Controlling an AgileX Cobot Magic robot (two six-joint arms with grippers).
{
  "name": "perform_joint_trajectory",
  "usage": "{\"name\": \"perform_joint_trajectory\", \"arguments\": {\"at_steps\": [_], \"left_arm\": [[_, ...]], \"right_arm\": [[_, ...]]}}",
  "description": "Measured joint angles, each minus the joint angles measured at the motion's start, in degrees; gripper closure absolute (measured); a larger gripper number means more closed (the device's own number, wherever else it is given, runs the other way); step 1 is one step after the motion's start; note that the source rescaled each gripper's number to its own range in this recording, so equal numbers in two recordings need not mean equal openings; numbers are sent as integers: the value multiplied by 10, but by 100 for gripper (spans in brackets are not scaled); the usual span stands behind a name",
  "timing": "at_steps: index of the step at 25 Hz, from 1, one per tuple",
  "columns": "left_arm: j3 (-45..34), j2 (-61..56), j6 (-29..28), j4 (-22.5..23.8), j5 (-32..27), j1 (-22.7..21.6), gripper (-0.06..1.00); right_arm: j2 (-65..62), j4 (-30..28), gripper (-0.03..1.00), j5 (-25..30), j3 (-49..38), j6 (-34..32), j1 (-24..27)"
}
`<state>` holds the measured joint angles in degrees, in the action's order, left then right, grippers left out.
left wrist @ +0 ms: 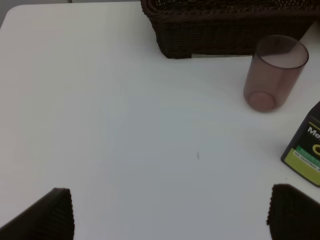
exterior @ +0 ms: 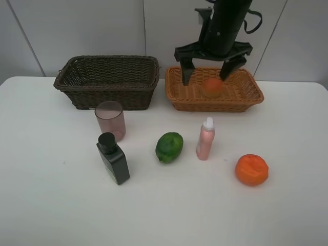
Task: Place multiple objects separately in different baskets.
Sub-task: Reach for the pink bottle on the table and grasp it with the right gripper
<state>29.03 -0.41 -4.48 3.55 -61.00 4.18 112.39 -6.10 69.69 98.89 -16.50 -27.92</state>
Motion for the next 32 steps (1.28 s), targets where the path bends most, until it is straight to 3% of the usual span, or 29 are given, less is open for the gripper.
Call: {"name": "perform_joint_trajectory", "arguments": {"at_steps": [8, 15, 24, 32], "left_arm": [[0, 0, 0, 0, 0, 0, -6], [0, 0, 0, 0, 0, 0, -6], [0, 0, 0, 0, 0, 0, -6], [0, 0, 0, 0, 0, 0, -6]], "right_arm": [[-77, -3, -1, -9, -143, -87, -20], [-76, -16, -1, -69, -198, -163, -32], [-17, -15, -1, -114, -224, -182, -32], [10, 2, -1, -118, -224, -184, -32]]}}
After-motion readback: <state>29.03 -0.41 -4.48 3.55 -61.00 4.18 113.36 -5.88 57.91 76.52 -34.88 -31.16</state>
